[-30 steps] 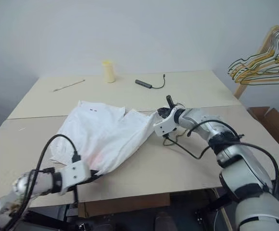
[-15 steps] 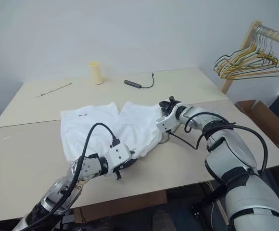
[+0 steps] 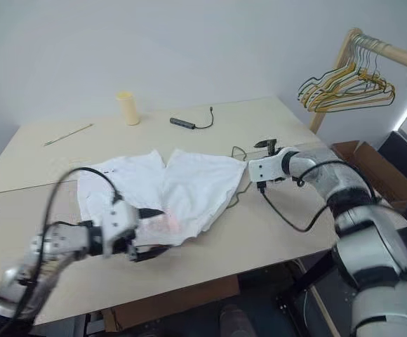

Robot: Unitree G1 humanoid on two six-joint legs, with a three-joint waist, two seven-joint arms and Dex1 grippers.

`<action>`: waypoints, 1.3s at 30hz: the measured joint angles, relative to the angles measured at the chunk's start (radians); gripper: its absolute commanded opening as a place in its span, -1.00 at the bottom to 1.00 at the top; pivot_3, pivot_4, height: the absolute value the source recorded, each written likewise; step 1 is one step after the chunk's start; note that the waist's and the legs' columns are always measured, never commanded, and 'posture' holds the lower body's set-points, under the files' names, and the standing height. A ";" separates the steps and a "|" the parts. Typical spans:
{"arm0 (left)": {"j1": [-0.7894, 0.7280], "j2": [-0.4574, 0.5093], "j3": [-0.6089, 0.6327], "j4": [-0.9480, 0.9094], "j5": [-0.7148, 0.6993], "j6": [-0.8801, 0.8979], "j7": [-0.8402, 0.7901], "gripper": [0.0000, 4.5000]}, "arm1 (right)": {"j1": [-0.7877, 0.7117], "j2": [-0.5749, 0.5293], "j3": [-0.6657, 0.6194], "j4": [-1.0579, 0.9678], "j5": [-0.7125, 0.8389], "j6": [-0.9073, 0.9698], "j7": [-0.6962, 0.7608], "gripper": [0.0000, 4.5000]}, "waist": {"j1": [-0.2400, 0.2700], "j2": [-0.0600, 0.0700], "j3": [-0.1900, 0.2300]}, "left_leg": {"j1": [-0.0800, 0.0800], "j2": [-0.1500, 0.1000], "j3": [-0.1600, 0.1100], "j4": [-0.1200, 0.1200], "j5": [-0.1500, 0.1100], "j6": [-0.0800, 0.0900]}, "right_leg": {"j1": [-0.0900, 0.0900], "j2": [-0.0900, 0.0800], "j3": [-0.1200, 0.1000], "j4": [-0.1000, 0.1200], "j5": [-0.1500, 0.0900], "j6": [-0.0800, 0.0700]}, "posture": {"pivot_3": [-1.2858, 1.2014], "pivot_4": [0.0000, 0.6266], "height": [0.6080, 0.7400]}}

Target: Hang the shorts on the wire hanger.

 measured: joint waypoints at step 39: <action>0.105 0.169 0.091 0.238 0.205 -0.254 0.077 1.00 | 0.153 0.287 0.445 -0.477 -0.121 0.542 0.034 -0.99 | 0.074 -0.013 -0.009 | -0.021 -0.001 0.007 0.003 0.000 -0.002 | -0.028 -0.001 -0.004 0.004 0.005 -0.007 | -0.06 -1.00 1.00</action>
